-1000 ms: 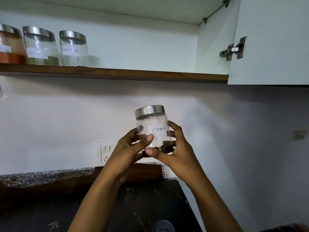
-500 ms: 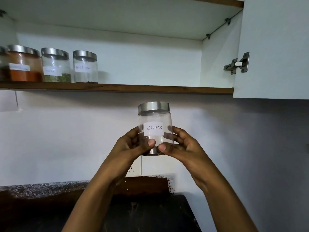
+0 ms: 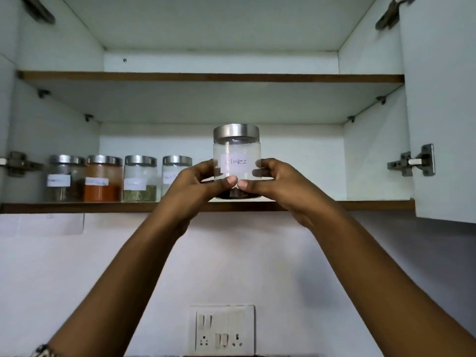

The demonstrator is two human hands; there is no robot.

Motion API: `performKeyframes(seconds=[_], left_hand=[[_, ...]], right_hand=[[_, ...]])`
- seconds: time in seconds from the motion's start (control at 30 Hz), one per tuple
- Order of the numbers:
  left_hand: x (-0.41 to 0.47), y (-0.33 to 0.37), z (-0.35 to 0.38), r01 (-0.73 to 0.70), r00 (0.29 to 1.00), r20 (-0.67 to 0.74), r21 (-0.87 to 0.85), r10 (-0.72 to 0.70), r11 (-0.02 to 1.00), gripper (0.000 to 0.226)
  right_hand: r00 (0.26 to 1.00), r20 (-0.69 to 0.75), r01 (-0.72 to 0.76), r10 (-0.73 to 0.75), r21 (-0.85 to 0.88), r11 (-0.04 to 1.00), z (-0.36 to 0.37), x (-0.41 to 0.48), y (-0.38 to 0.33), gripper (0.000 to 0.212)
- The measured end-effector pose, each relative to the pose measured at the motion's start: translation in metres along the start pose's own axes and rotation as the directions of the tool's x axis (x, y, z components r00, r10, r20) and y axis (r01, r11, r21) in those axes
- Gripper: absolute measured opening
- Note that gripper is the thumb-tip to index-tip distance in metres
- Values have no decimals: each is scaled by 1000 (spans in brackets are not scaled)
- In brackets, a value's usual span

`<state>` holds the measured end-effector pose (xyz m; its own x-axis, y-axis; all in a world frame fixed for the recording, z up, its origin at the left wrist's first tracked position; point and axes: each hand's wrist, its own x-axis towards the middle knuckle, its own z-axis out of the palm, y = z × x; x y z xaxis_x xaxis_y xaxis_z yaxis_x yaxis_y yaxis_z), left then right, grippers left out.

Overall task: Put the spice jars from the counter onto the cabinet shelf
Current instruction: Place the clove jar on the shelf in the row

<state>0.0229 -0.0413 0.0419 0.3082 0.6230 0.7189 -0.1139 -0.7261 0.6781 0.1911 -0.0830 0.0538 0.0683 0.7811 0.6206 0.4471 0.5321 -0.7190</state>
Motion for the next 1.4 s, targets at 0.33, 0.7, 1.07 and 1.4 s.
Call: performKeyframes(seconds=[0.33,0.7,1.07,1.4], left_hand=[[68,-29,-30,288,958,-97,337,-271,897,38],[98,-58,-37,406,913,-206,410,-351,817,41],[119,-78,-35,447,894,-309,556,-325,700,45],[112,-75,-29,490,870,-372,592,-322,640,39]], right_hand=[[981,76,-169,179,-127,977,32,80,14,66],[952,121,-259,281,-170,951,50,112,27,50],[945,97,-280,311,-248,928,63,139,49,49],[928,92,-298,360,-395,869,65,137,45,59]])
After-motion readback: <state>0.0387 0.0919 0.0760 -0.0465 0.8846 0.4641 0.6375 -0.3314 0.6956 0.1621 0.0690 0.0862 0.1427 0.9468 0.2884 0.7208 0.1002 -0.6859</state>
